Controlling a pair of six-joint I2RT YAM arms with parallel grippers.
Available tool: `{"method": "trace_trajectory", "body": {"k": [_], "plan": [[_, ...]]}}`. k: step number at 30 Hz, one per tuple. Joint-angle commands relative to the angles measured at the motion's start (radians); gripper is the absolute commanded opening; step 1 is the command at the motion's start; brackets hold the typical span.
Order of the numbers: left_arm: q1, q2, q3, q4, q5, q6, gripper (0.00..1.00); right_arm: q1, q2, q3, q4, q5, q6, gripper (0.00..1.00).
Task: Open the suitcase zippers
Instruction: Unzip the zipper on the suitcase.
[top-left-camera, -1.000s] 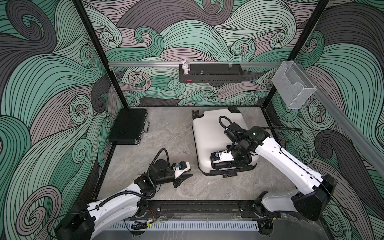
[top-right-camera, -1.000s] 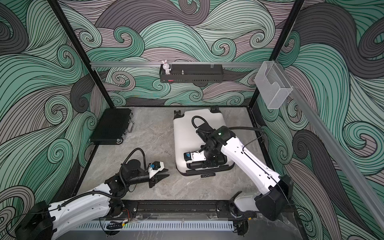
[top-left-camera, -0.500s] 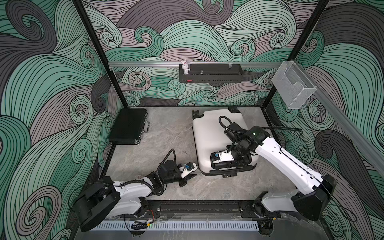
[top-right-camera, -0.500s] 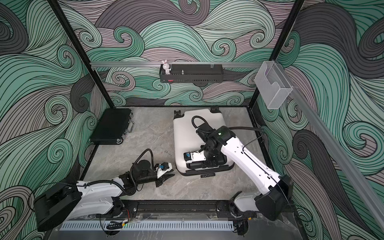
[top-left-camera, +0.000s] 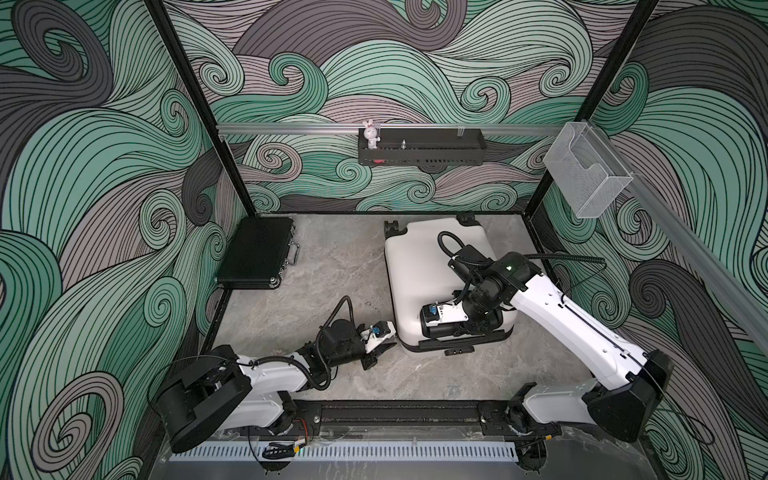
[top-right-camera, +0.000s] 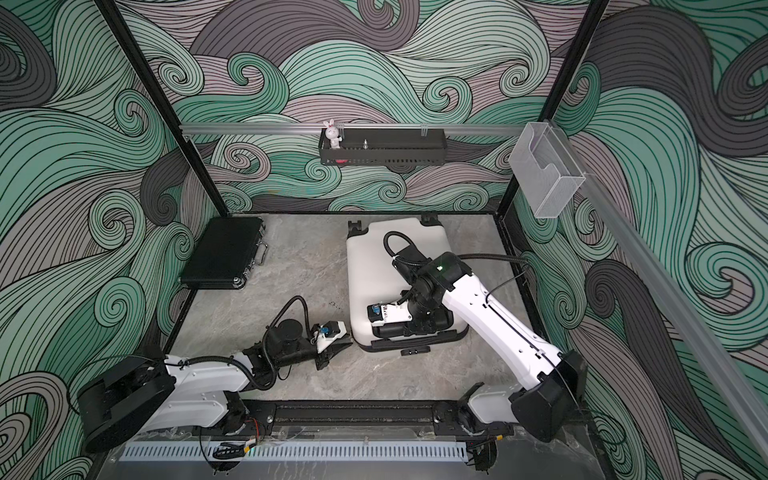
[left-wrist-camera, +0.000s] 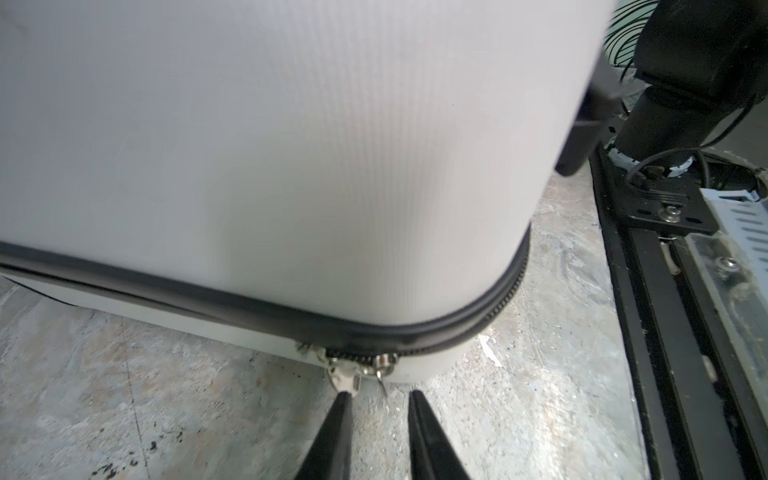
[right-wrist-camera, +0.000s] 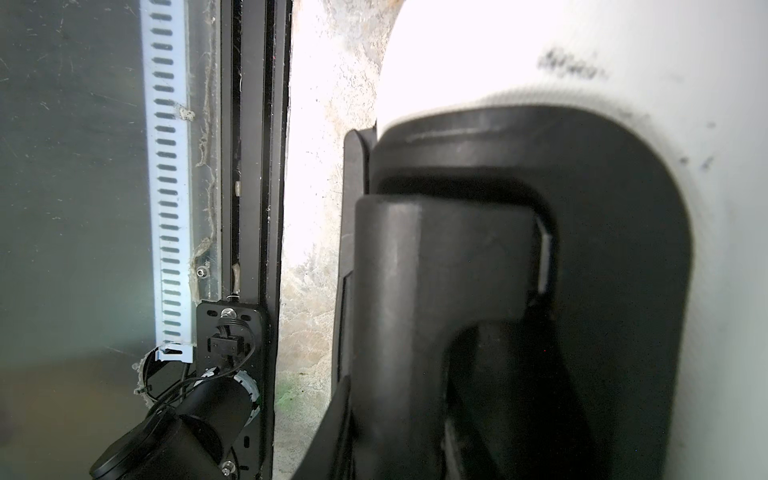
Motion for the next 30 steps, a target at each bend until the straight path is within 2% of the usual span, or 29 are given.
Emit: {"method": "trace_trajectory", "body": {"k": [1,10,16,20,23,30], "plan": [[-0.006,0.023,0.045,0.041,0.019,-0.014,0.24,0.006,-0.059,0.028,0.079,-0.089,-0.058,0.0],[-0.007,0.092,0.07,0.093,0.028,-0.029,0.18,0.005,-0.063,0.026,0.083,-0.084,-0.058,0.0],[-0.008,0.083,0.071,0.079,0.062,-0.038,0.01,0.006,-0.063,0.027,0.096,-0.074,-0.042,0.0],[-0.007,0.035,0.068,0.015,0.138,-0.062,0.0,0.005,-0.07,0.017,0.205,-0.04,0.068,0.0],[-0.007,-0.027,0.072,-0.069,0.166,-0.086,0.0,0.005,-0.056,0.035,0.24,-0.075,0.133,0.0],[-0.011,-0.215,0.063,-0.249,0.145,-0.101,0.0,0.012,-0.022,0.059,0.347,-0.062,0.327,0.0]]}}
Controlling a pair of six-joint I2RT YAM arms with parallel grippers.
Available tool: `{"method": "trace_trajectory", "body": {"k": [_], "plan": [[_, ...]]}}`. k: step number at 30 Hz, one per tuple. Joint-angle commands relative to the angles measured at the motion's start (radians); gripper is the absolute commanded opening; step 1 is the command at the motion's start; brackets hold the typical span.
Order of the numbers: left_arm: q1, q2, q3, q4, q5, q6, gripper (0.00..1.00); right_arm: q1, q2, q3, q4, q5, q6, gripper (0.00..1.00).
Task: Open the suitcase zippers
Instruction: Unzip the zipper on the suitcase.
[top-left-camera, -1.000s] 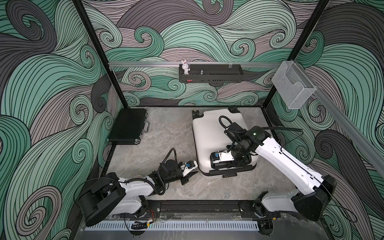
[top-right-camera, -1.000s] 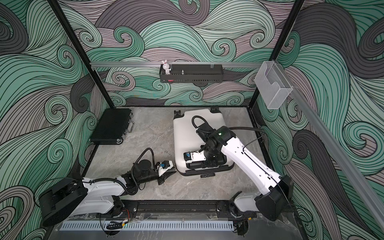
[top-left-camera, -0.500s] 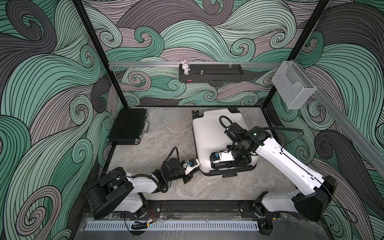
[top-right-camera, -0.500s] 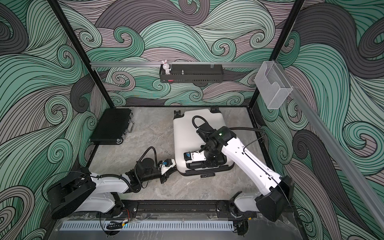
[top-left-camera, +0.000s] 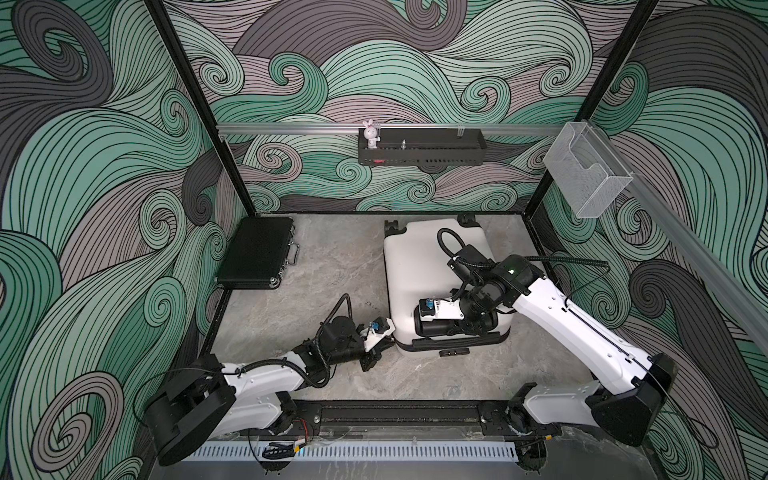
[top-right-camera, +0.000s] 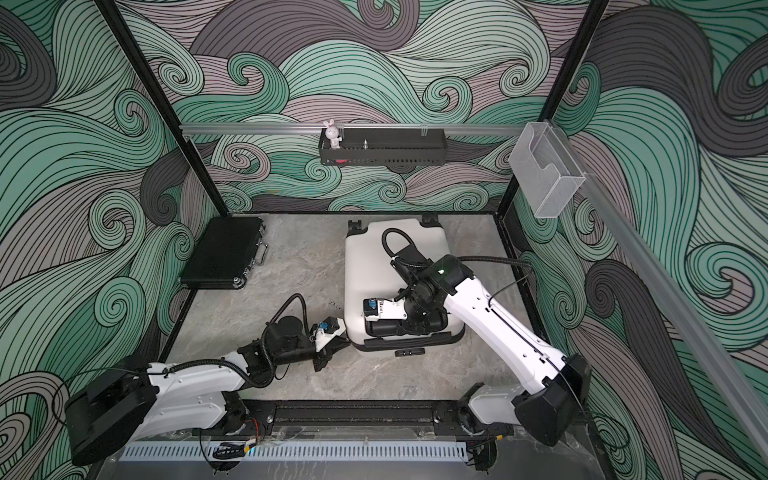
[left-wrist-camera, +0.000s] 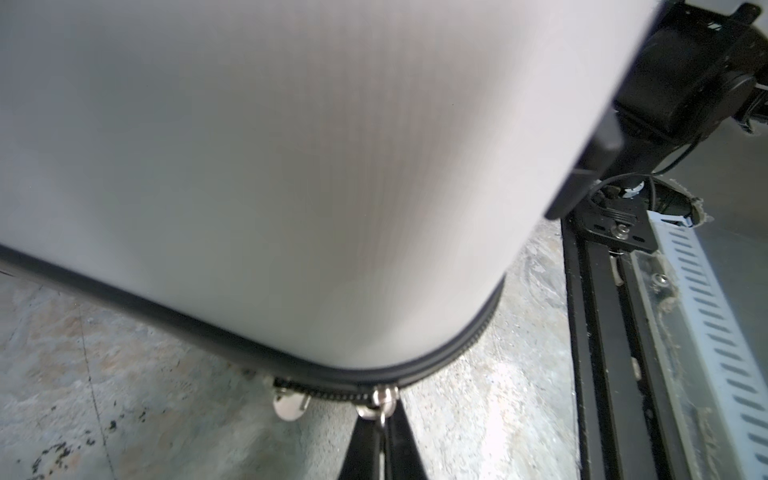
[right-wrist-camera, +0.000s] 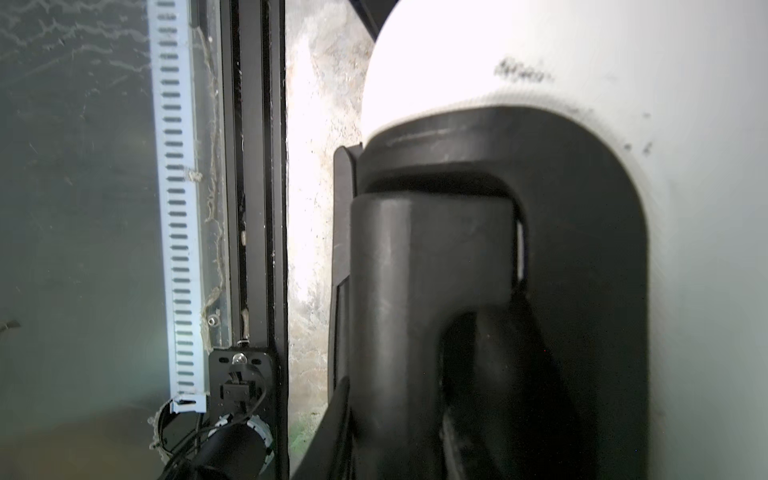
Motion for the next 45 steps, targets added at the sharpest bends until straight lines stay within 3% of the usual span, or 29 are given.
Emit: {"method": "trace_trajectory", "body": {"k": [1,10,21,38,45], "plan": [[-0.013,-0.098,0.016,-0.031,0.09,-0.01,0.0,-0.004,0.004,0.077,0.265,0.009,0.191,0.0],[-0.013,-0.213,0.014,-0.113,0.037,-0.034,0.0,0.079,0.103,0.142,0.266,0.076,0.379,0.0],[-0.015,-0.253,0.016,-0.105,-0.033,-0.073,0.0,0.133,0.21,0.187,0.386,0.134,0.725,0.0],[-0.029,-0.245,0.013,-0.07,-0.05,-0.107,0.0,0.217,0.344,0.21,0.539,0.21,0.906,0.0],[-0.128,-0.203,-0.006,-0.002,-0.119,-0.145,0.0,0.219,0.368,0.201,0.59,0.175,0.899,0.0]]}}
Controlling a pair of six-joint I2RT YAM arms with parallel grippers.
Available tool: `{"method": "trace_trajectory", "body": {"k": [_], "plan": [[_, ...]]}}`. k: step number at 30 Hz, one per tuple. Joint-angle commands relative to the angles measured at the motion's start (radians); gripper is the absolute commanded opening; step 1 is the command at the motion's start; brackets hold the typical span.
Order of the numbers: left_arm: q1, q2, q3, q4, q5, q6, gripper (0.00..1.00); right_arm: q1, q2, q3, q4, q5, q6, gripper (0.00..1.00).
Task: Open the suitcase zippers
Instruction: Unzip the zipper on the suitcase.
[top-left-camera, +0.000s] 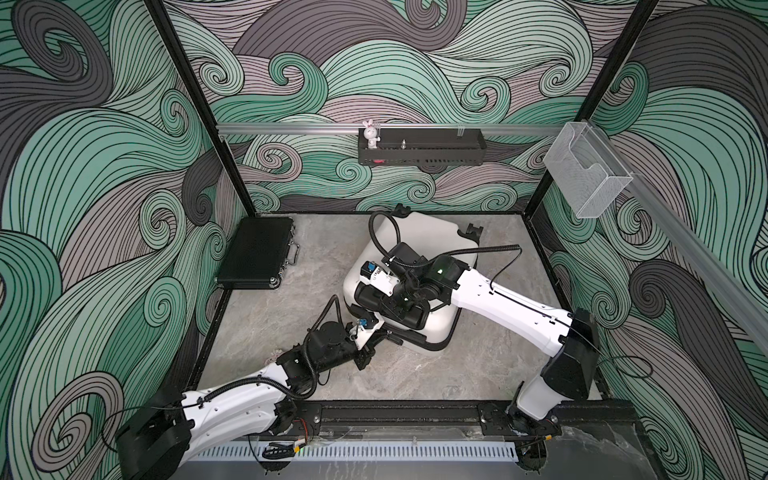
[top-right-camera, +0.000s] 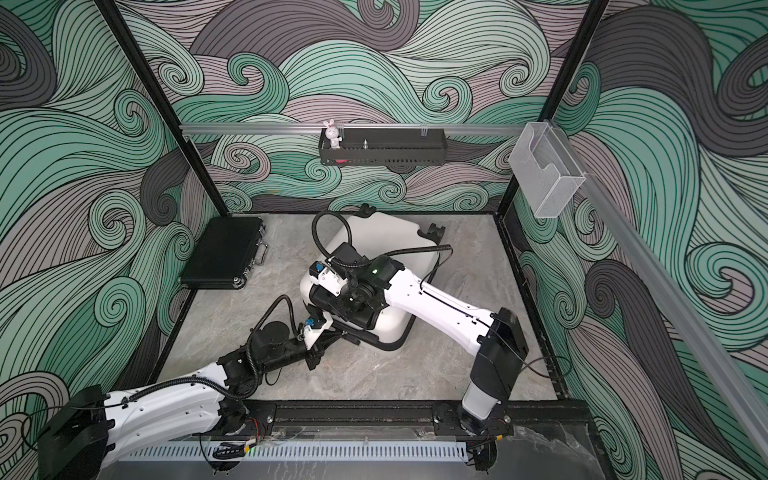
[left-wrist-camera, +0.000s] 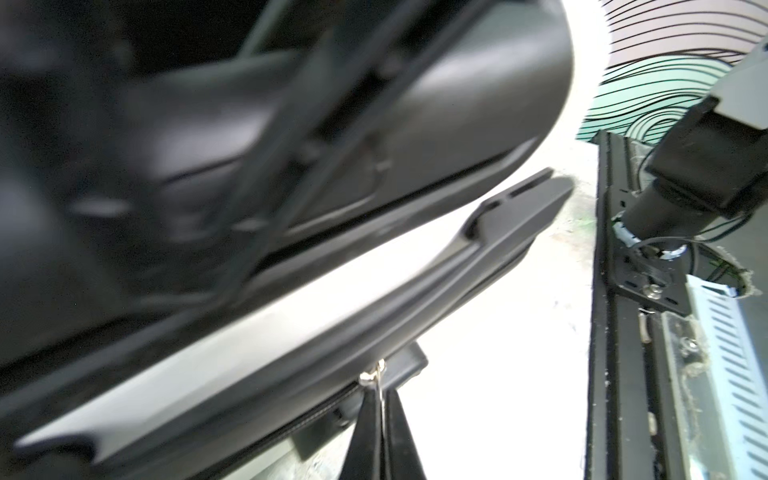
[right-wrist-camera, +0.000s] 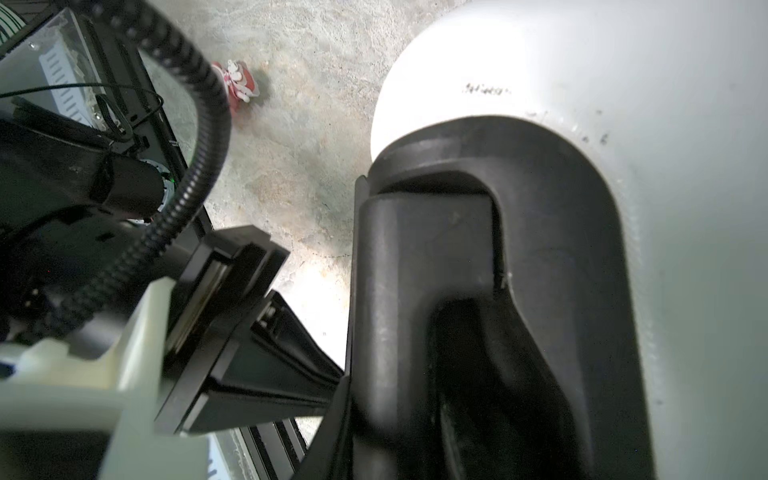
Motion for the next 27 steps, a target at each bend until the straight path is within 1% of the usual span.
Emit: {"method": "trace_trajectory", "body": {"k": [1,6,8,11,12,14,18,19,21,23,27], "plan": [[-0.071,0.021,0.006,0.098,0.075,-0.021,0.0,-0.028,0.03,0.008,0.142,0.072,0.06,0.0],[-0.09,0.051,0.0,0.134,0.057,-0.034,0.0,-0.027,0.007,-0.031,0.169,0.056,0.045,0.0],[-0.094,0.044,-0.005,0.133,0.049,-0.038,0.0,-0.027,-0.005,-0.048,0.182,0.052,0.039,0.0],[-0.093,0.007,-0.007,0.083,0.025,-0.042,0.0,-0.027,-0.016,-0.057,0.179,0.04,0.021,0.0],[-0.093,-0.016,-0.011,0.06,0.007,-0.049,0.02,-0.027,-0.02,-0.058,0.179,0.039,0.018,0.0],[-0.094,-0.072,-0.022,0.012,-0.064,-0.081,0.11,-0.027,-0.029,-0.06,0.174,0.034,0.013,0.0],[-0.094,-0.185,-0.062,-0.094,-0.277,-0.159,0.29,-0.027,-0.048,-0.064,0.174,0.025,0.02,0.0],[-0.094,-0.204,-0.072,-0.112,-0.311,-0.159,0.31,-0.028,-0.051,-0.063,0.175,0.022,0.022,0.0],[-0.094,-0.226,-0.088,-0.128,-0.345,-0.144,0.33,-0.027,-0.056,-0.061,0.174,0.018,0.027,0.0],[-0.093,-0.222,-0.099,-0.125,-0.353,-0.118,0.33,-0.027,-0.063,-0.06,0.175,0.013,0.03,0.0],[-0.094,-0.148,-0.093,-0.101,-0.312,-0.072,0.34,-0.028,-0.073,-0.056,0.185,0.011,0.035,0.0]]}}
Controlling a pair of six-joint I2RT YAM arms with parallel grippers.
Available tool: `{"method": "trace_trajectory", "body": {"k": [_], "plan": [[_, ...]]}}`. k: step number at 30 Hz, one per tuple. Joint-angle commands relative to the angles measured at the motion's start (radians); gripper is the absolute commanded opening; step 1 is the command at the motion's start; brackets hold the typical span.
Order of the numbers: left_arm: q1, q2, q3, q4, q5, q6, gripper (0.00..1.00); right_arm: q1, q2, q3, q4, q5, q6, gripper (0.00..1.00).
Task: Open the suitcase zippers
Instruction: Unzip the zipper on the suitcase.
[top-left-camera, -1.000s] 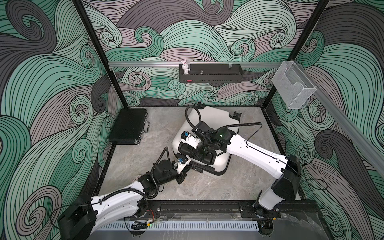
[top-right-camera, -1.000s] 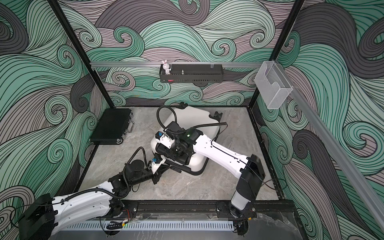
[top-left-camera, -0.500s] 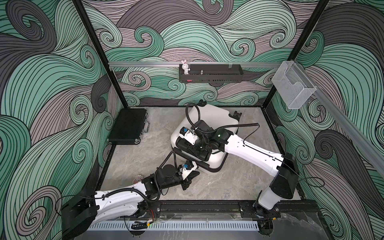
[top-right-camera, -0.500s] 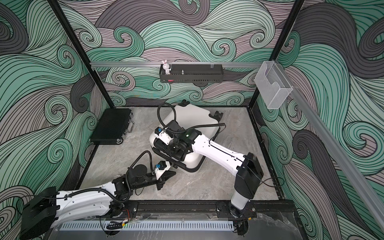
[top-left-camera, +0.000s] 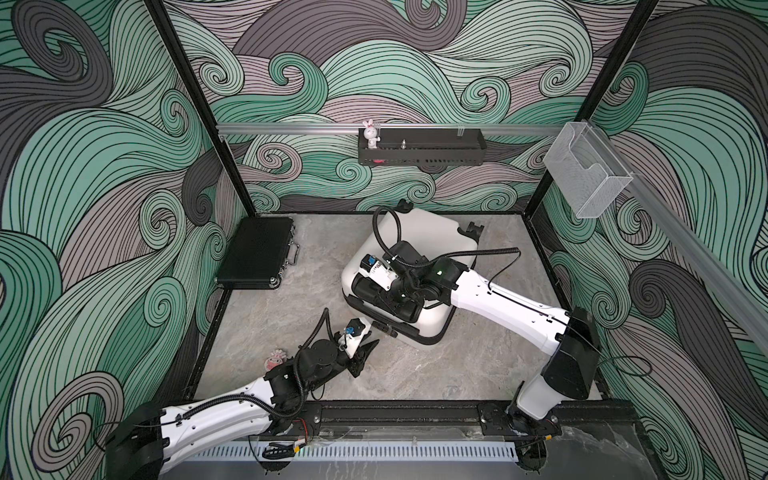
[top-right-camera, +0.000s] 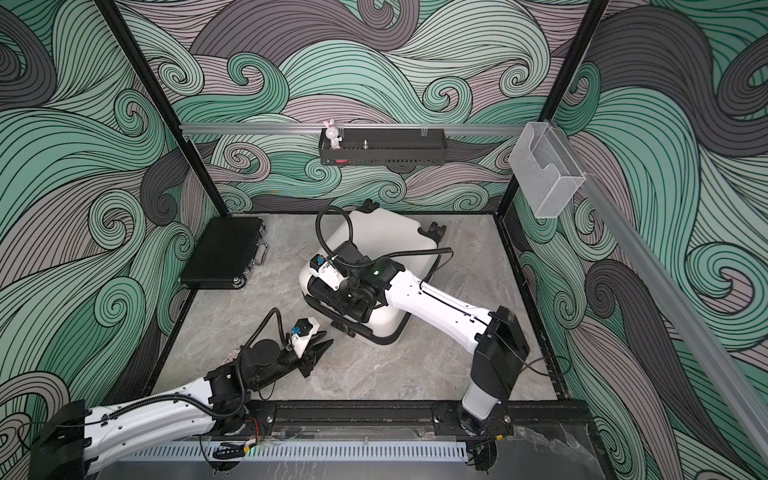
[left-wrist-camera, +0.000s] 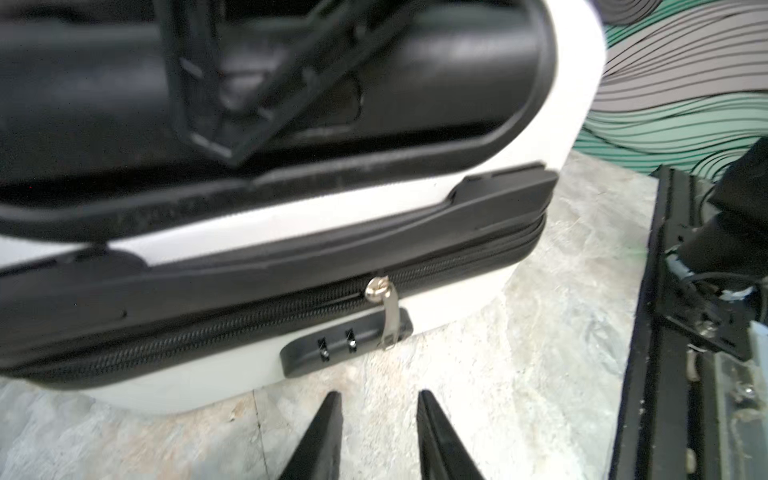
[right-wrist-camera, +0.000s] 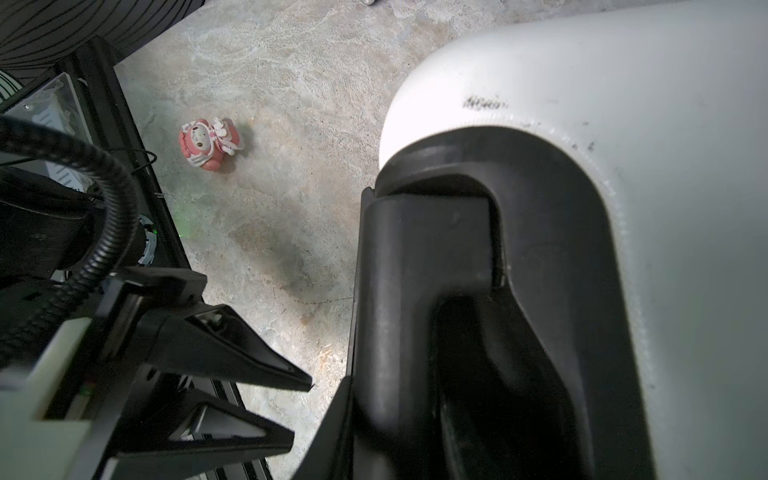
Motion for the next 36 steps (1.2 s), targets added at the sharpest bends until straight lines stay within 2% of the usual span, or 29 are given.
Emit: {"method": "trace_trajectory", "body": {"k": [1,8,12,23,27,36], "plan": [[-0.007,0.062,0.016,0.008,-0.013,0.038,0.33,-0.013,-0.063,0.003,0.041,-0.002,0.022,0.0],[-0.006,0.268,0.054,0.172,0.035,0.06,0.33,-0.013,-0.07,-0.002,0.045,-0.009,0.024,0.0],[-0.005,0.335,0.068,0.259,0.052,0.062,0.33,-0.013,-0.075,-0.003,0.045,-0.013,0.021,0.0],[-0.006,0.368,0.073,0.352,0.06,0.124,0.33,-0.013,-0.078,-0.007,0.065,-0.031,0.026,0.0],[-0.005,0.403,0.077,0.375,0.082,0.121,0.32,-0.014,-0.076,-0.003,0.069,-0.039,0.029,0.0],[-0.006,0.46,0.091,0.448,0.041,0.101,0.31,-0.013,-0.084,-0.007,0.065,-0.048,0.028,0.0]]}}
